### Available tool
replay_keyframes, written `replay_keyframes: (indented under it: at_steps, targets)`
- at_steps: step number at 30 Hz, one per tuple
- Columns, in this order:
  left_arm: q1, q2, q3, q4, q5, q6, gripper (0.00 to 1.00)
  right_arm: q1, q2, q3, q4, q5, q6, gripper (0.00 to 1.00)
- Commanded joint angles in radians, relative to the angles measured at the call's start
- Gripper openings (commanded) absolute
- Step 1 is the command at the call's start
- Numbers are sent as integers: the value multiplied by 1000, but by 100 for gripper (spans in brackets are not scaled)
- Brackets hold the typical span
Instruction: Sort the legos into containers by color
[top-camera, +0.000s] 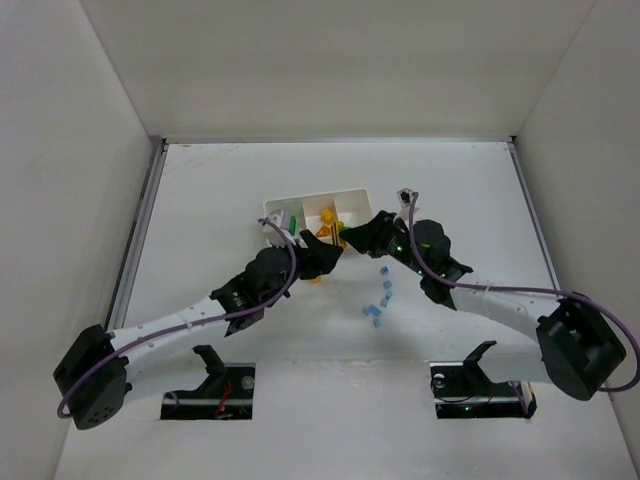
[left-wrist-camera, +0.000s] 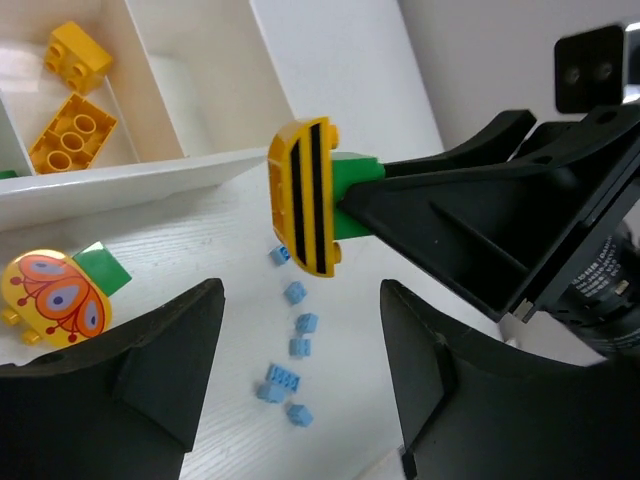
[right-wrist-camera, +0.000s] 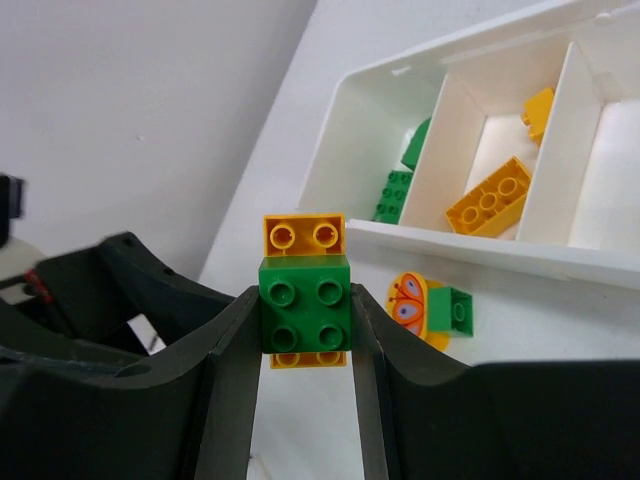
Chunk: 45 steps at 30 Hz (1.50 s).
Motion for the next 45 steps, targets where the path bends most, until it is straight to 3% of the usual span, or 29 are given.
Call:
replay_keyframes:
  at_steps: [1, 5, 15, 24, 38, 45]
  targets:
    - [23, -76, -47, 214, -46, -129, 62, -28, -46, 12, 109, -55, 107, 30]
    - [78, -116, -80, 262, -15, -276, 63, -51, -57, 3, 158, -94, 182, 30]
    - [220, -75, -128, 402, 226, -527, 61, -48, -5, -25, 326, -137, 354, 30]
    - [229, -38, -110, 416, 283, -516, 59, -47, 72, -9, 400, -157, 412, 31]
    - [243, 45, -99, 477, 284, -478, 49, -42, 202, -20, 583, -226, 524, 31]
    - [247, 65, -93, 505, 287, -461, 28, -42, 229, -32, 610, -226, 535, 31]
